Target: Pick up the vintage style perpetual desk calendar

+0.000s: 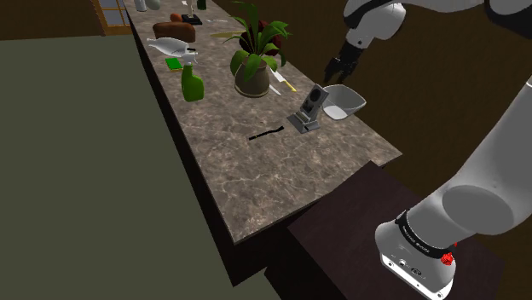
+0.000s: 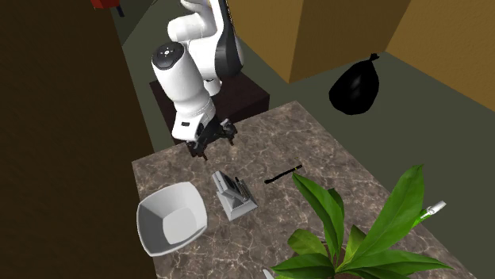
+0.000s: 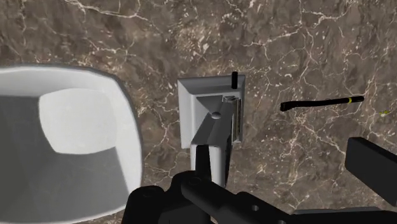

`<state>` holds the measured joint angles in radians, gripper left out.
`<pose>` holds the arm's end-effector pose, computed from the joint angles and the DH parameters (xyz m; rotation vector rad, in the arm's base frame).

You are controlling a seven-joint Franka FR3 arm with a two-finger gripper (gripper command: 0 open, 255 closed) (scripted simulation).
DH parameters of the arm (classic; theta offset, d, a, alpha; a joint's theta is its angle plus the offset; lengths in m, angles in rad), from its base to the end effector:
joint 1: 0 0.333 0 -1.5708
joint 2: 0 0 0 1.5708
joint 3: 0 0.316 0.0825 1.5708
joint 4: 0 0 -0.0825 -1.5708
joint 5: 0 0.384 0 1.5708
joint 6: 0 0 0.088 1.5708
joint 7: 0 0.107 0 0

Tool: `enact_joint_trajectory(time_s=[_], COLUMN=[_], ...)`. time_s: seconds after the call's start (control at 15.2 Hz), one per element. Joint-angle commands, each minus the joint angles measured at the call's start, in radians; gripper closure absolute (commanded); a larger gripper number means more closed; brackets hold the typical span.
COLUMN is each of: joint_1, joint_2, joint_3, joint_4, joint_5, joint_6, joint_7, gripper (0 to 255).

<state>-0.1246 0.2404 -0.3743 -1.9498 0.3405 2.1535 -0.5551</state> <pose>0.5382 -0.2677 0.3646 -2.9578 0.1855 -0.1291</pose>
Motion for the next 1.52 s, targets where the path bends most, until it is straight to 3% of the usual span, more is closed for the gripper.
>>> enact_joint_trajectory(time_s=[0.0,0.26,0.86,0.92,1.45], joint_1=[-0.024,-0.079,-0.090,-0.090,-0.090], joint_2=[0.082,0.221,0.278,0.278,0.277], joint_3=[0.009,0.030,0.049,0.049,0.049], joint_4=[0.063,0.194,0.175,0.175,0.174], joint_5=[0.057,0.134,0.170,0.169,0.169], joint_6=[0.000,-0.020,0.048,0.048,0.048], joint_7=[-0.031,-0.071,-0.107,-0.107,-0.107], gripper=[0,0,0,255,255])
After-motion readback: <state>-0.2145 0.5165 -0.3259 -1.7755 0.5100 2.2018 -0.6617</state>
